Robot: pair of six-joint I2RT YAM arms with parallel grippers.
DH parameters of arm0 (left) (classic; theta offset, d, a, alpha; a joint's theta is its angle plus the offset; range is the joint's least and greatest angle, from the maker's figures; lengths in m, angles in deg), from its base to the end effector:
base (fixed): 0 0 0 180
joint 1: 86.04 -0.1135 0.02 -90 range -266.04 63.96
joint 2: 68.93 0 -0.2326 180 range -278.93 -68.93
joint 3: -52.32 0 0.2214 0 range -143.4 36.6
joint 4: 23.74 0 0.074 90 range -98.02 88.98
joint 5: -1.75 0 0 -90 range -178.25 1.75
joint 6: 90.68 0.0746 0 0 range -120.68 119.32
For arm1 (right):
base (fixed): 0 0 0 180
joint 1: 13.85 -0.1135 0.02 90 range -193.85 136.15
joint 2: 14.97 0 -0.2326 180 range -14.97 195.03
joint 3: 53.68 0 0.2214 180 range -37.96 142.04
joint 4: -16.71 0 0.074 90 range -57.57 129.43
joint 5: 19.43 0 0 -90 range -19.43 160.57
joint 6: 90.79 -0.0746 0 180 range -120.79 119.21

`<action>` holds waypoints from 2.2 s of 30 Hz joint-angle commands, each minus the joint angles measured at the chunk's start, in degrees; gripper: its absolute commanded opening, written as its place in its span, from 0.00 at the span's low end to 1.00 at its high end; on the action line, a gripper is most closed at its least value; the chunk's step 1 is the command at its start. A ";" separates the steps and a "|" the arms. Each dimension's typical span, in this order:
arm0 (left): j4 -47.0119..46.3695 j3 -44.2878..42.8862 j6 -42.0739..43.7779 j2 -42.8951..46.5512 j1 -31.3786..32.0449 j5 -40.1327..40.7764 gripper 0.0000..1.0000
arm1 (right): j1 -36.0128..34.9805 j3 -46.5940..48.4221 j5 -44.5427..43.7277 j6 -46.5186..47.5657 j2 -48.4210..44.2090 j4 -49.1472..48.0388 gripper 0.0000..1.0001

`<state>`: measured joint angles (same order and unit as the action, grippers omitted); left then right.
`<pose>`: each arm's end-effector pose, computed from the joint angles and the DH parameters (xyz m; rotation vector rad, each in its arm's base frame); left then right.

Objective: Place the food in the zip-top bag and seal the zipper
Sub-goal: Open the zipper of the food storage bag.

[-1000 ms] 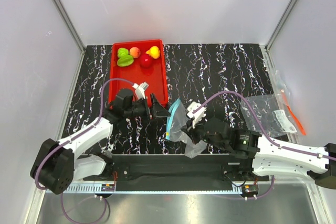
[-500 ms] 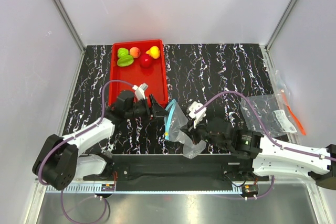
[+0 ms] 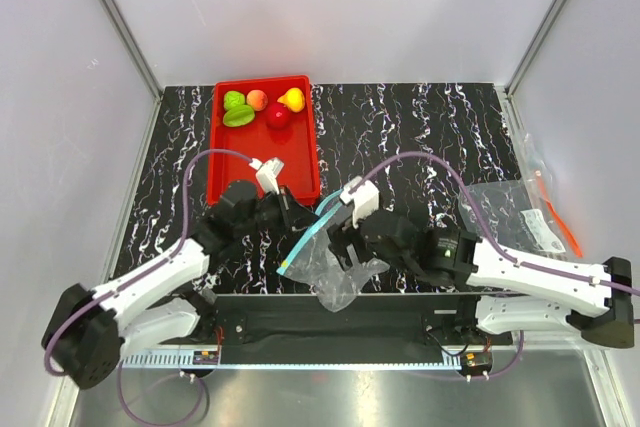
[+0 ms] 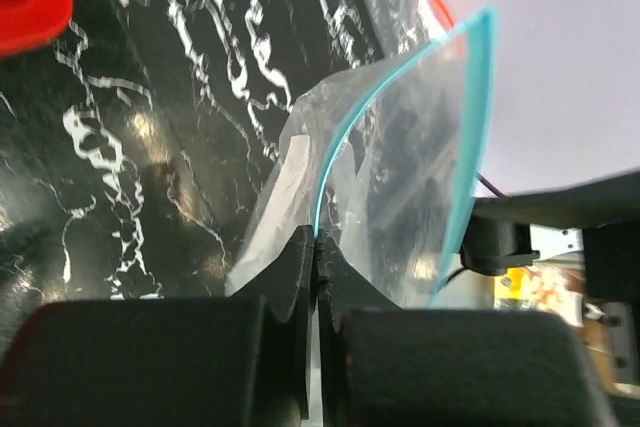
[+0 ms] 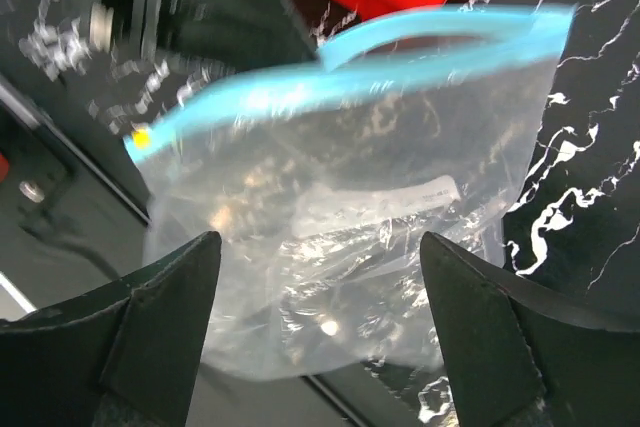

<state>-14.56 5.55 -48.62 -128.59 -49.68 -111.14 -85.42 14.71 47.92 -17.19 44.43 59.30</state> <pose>0.1846 -0.1719 0.2112 0.0753 2.1813 -1.3022 0.1029 0.2179 0.2693 -0.7848 1.9968 0.4869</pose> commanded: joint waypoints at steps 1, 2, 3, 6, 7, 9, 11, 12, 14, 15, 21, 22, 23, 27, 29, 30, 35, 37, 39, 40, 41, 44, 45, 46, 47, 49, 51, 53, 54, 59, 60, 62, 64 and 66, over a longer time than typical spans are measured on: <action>1.79 -1.82 5.05 4.81 3.35 10.40 0.00 | -0.15 11.37 -5.91 -10.46 3.52 9.06 0.87; 2.32 -2.35 5.57 5.95 4.15 11.72 0.00 | -0.06 13.23 -6.43 -12.14 4.66 11.68 0.84; 3.11 -2.44 5.75 6.22 5.12 14.00 0.00 | -0.06 15.17 -6.70 -13.73 6.94 12.84 0.83; 3.64 -2.97 5.84 7.36 8.63 18.30 0.00 | -0.15 21.93 -6.88 -19.61 10.81 15.31 0.75; 3.82 -2.97 5.67 8.06 10.12 19.63 0.00 | -0.06 22.65 -6.62 -20.50 11.70 15.40 0.73; 4.35 -3.05 5.49 9.03 12.06 22.70 0.00 | -0.15 24.14 -6.88 -23.22 13.37 15.32 0.67; 5.13 -3.66 5.23 10.70 12.86 26.05 0.00 | -0.06 24.50 -7.05 -24.81 14.43 15.31 0.60; 6.36 -4.19 5.14 11.23 13.47 28.23 0.00 | -0.06 25.29 -7.49 -26.56 15.65 16.01 0.58; 8.47 -4.98 5.32 12.63 14.09 30.70 0.00 | -0.15 26.43 -10.02 -28.85 16.71 19.59 0.56; 9.70 -5.77 5.49 13.07 14.53 32.98 0.00 | -0.32 26.96 -10.48 -29.82 18.02 20.58 0.56; 9.80 -6.22 5.67 14.57 16.55 37.13 0.00 | -0.59 28.81 -11.44 -31.85 21.28 21.20 0.66; 9.54 -6.04 5.49 14.57 16.99 37.13 0.00 | -0.67 28.81 -11.88 -32.28 21.46 21.20 0.66; 9.01 -5.87 5.41 14.66 17.34 37.22 0.00 | -0.68 28.90 -13.19 -32.64 21.72 22.25 0.66; 7.07 -4.02 4.88 16.41 18.40 39.58 0.00 | -0.67 28.99 -15.49 -34.65 21.90 25.68 0.57; 7.60 -3.93 4.96 16.77 18.57 40.82 0.00 | -0.59 28.29 -15.32 -35.10 21.20 26.21 0.54; 7.69 -3.93 4.96 16.85 18.49 41.09 0.00 | -0.59 27.93 -15.05 -35.19 20.85 26.04 0.53; 7.77 -3.84 4.88 16.68 18.66 41.44 0.00 | -0.68 24.60 -14.52 -36.59 19.44 24.89 0.50; 8.21 -3.84 4.96 16.85 18.66 41.96 0.00 | -0.68 23.63 -14.35 -37.12 19.00 24.72 0.42; 8.65 -3.84 5.05 16.86 18.66 42.58 0.00 | -0.68 23.27 -14.00 -37.47 18.65 25.07 0.39; 8.83 -3.93 5.31 16.68 18.66 42.84 0.00 | -0.59 23.19 -13.91 -37.47 18.56 25.07 0.39; 8.92 -3.93 5.40 16.59 18.75 43.11 0.00 | -0.67 23.10 -13.65 -37.56 18.39 25.16 0.40; 8.57 -3.93 5.84 16.07 18.66 43.64 0.00 | -0.68 22.48 -12.86 -37.12 17.07 24.37 0.30; 8.48 -3.93 6.37 15.63 18.66 44.51 0.00 | -0.68 22.22 -12.85 -36.60 16.81 24.28 0.21; 8.39 -4.11 7.42 15.36 18.66 45.56 0.00 | -0.68 22.22 -12.85 -36.25 16.54 24.54 0.13; 8.39 -4.28 7.86 15.01 18.66 46.35 0.00 | -0.68 22.39 -13.90 -36.33 16.45 26.28 0.03; 7.25 -5.51 9.87 13.18 18.66 46.89 0.00 | -0.59 23.27 -15.83 -37.21 15.49 29.36 0.00; 6.72 -7.35 10.50 9.24 18.66 43.92 0.00 | -0.68 24.76 -19.35 -38.00 13.92 34.54 0.00; 4.55 -9.99 10.33 5.89 18.66 40.49 0.00 | -0.68 25.99 -23.29 -38.18 12.94 39.10 0.00; 3.83 -10.78 9.89 2.39 18.66 37.78 0.00 | -0.50 27.04 -24.27 -35.83 12.42 39.83 0.00; -1.88 -15.43 7.78 -7.74 17.96 28.81 0.11 | 3.18 35.29 -30.25 -32.30 18.71 52.10 0.00; -2.24 -16.06 7.60 -11.06 17.52 27.13 0.13 | 4.32 36.10 -30.17 -31.42 20.13 53.53 0.00; -2.76 -17.11 6.64 -14.24 16.38 23.18 0.23 | 8.26 36.37 -27.55 -28.26 23.20 53.55 0.00; -4.00 -16.94 6.46 -18.20 14.19 19.48 0.31 | 11.09 33.13 -22.73 -21.24 23.57 46.74 0.00; -5.66 -15.72 6.54 -21.36 12.00 18.33 0.35 | 14.96 28.32 -19.55 -15.71 22.17 41.18 0.00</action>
<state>-14.89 -9.57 -41.65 -146.91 -35.00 -86.79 -74.47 47.34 24.71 -42.61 67.03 104.13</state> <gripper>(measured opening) 0.340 0.012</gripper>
